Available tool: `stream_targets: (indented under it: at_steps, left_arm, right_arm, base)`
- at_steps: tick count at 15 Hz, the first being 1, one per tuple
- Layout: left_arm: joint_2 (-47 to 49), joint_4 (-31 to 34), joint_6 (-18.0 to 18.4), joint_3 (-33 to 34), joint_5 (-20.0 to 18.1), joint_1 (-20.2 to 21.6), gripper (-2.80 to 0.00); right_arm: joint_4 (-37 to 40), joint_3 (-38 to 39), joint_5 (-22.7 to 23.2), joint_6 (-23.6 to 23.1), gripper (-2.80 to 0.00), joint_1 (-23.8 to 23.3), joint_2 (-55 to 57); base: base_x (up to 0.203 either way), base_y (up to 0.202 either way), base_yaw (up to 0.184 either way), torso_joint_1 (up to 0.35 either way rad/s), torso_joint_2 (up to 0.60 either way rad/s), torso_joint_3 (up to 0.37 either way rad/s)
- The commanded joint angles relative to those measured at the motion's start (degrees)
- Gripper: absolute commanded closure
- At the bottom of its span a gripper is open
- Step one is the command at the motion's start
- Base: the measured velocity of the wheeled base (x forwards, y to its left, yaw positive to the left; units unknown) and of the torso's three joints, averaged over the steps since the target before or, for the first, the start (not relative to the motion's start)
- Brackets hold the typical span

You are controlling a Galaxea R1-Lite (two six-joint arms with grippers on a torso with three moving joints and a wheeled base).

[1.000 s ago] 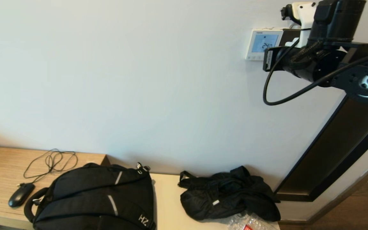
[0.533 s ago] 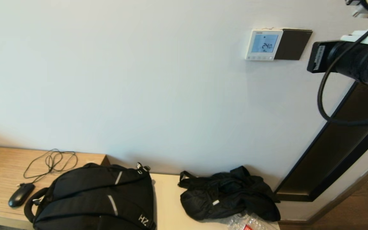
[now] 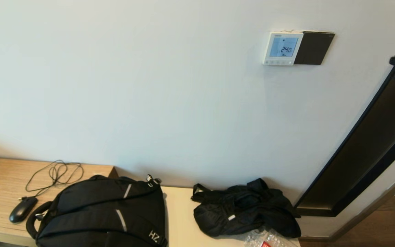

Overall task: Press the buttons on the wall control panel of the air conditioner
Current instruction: Turn off the central air conditioner

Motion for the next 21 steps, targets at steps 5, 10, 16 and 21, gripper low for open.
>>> stream_targets:
  at_steps: [5,10,16,21]
  left_arm:
    - [-0.02,0.01,-0.01,0.02,0.02,0.01,0.00]
    - [-0.02,0.01,0.02,-0.03,0.02,0.01,0.00]
    - [-0.02,0.01,0.03,0.06,0.02,0.01,0.00]
    - [-0.02,0.01,-0.05,0.02,0.02,0.01,0.00]
  right_arm:
    - [-2.47,21.38,11.17,2.40,0.00,-7.74,-16.20]
    - [-4.77,42.38,15.53,0.93,0.00,-8.49,-36.68]
    - [-2.53,61.17,16.36,0.27,0.00,-7.67,-55.72]
    - [-0.96,65.38,13.71,-0.16,0.00,-7.31,-65.36]
  base:
    - [0.000,0.000,0.000,0.000,0.00,0.000]
    - [0.000,0.000,0.000,0.000,0.00,0.000]
    - [0.000,0.000,0.000,0.000,0.00,0.000]
    - [0.000,0.000,0.000,0.000,0.00,0.000]
